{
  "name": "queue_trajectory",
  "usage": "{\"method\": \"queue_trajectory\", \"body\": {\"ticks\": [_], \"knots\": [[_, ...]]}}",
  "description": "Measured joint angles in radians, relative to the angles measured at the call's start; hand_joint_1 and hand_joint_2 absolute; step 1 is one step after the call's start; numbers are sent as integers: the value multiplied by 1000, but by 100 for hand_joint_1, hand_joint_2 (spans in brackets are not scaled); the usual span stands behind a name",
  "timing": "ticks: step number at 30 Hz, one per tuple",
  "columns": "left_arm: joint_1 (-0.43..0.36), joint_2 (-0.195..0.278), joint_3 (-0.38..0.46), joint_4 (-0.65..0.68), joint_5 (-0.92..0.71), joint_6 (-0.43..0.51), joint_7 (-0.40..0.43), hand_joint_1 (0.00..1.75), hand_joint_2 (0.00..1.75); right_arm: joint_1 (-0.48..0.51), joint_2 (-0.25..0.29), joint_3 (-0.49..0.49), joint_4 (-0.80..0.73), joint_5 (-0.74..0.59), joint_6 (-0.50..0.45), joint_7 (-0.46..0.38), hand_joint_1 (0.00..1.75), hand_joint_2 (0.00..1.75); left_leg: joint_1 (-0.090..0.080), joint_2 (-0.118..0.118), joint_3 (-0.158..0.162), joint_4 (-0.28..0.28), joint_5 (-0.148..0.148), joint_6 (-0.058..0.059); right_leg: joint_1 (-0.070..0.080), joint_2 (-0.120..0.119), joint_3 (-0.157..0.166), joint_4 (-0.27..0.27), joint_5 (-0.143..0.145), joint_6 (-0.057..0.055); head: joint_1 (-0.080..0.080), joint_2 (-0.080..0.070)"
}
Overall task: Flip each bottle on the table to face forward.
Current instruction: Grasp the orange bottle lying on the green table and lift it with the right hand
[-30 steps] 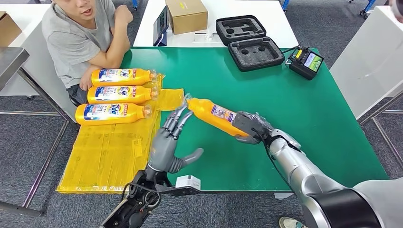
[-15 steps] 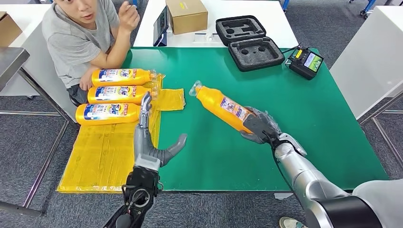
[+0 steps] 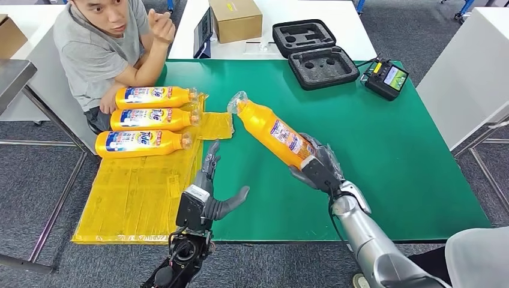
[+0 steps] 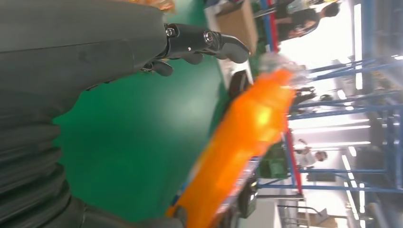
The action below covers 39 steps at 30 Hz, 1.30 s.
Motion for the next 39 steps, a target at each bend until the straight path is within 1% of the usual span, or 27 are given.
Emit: {"method": "queue_trajectory", "body": {"ticks": [3,7,18,21,26,30,35,39], "knots": [[-2,-6,0,28,11,-13,0,0,175,36,3,25,-52,-20,-6,0,175,175,0,0,0,0,0,0,0,0,0,0,0,0,0,0],[-4,-10,0,47,13,-15,0,0,175,62,5,44,-91,-23,-8,0,175,175,0,0,0,0,0,0,0,0,0,0,0,0,0,0],[-9,-12,0,69,13,-16,0,0,175,74,5,56,-122,-24,-8,0,175,175,0,0,0,0,0,0,0,0,0,0,0,0,0,0],[-15,-16,0,78,25,-28,0,0,175,81,6,60,-127,-35,-7,0,175,175,0,0,0,0,0,0,0,0,0,0,0,0,0,0],[-63,-33,4,146,105,-76,0,0,175,119,15,94,-160,-57,-12,0,175,175,0,0,0,0,0,0,0,0,0,0,0,0,0,0],[-117,-46,17,228,182,-132,1,0,175,139,21,133,-178,-41,-39,0,175,175,0,0,0,0,0,0,0,0,0,0,0,0,0,0],[-171,-64,32,320,293,-206,44,0,175,149,39,199,-181,1,-87,0,175,175,0,0,0,0,0,0,0,0,0,0,0,0,0,0],[-196,-78,40,370,340,-232,63,0,175,160,56,241,-182,12,-129,0,175,175,0,0,-1,0,0,0,0,-1,0,0,0,0,0,0]]}}
